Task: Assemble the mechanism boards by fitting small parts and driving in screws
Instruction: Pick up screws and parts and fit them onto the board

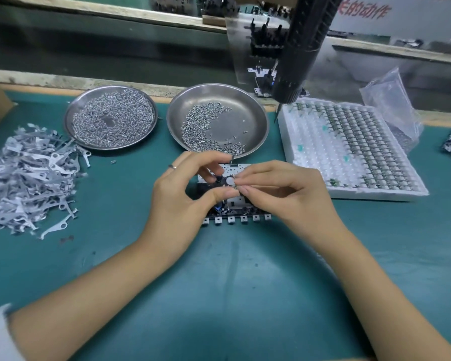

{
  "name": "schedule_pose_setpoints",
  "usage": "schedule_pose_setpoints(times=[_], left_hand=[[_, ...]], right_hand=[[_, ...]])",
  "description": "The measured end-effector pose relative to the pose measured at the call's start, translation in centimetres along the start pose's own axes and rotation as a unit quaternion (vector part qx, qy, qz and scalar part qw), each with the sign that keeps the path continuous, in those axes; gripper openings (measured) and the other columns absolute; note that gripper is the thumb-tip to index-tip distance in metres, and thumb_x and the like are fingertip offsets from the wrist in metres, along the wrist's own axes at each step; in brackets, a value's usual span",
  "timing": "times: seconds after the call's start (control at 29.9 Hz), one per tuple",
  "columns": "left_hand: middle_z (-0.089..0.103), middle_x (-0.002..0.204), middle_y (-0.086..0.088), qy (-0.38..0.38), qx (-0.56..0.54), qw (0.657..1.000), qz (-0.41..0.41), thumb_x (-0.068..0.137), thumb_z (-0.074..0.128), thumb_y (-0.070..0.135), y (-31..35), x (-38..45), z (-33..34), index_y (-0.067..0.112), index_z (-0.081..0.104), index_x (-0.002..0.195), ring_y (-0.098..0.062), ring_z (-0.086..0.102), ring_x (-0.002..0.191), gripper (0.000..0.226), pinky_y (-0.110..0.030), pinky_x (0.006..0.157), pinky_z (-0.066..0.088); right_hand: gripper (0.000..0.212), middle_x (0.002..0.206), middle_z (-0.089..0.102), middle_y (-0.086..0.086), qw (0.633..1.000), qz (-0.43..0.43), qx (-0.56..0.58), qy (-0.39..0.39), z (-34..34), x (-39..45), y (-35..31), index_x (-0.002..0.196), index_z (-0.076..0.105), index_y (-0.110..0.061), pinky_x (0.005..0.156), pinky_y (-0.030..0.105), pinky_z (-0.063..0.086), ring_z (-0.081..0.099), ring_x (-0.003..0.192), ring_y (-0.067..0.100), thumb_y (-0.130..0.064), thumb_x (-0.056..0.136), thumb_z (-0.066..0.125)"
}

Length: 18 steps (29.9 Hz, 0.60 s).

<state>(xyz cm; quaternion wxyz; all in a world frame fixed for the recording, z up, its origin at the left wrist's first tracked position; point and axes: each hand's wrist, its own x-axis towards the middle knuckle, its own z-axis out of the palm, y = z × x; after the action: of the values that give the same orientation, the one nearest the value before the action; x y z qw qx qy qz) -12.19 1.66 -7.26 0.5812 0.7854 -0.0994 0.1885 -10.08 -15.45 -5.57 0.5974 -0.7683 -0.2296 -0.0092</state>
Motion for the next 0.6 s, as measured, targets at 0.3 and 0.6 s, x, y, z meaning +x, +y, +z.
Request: schedule_pose_setpoints(times=[0.3, 0.6], left_hand=[[0.063, 0.092, 0.010, -0.032, 0.028, 0.999, 0.010, 0.086, 0.063, 0.020, -0.2, -0.1, -0.7, 0.030, 0.063, 0.102, -0.003, 0.059, 0.086, 0.019, -0.017, 0.084, 0.043], [0.065, 0.093, 0.010, -0.004, 0.022, 1.000, -0.012, 0.094, 0.052, 0.020, -0.1, -0.1, -0.7, 0.027, 0.065, 0.101, 0.001, 0.059, 0.089, 0.017, -0.018, 0.084, 0.044]], right_hand=[[0.011, 0.088, 0.070, 0.008, 0.965, -0.147, -0.215, 0.012, 0.1, -1.7, 1.8, 0.087, 0.076, -0.005, 0.074, 0.027, 0.052, 0.064, 0.079, 0.019, -0.003, 0.077, 0.073], [0.007, 0.086, 0.070, 0.009, 0.943, -0.196, -0.271, 0.000, 0.8, -1.4, 2.5, 0.083, 0.077, -0.006, 0.070, 0.042, 0.050, 0.062, 0.076, 0.028, -0.005, 0.077, 0.074]])
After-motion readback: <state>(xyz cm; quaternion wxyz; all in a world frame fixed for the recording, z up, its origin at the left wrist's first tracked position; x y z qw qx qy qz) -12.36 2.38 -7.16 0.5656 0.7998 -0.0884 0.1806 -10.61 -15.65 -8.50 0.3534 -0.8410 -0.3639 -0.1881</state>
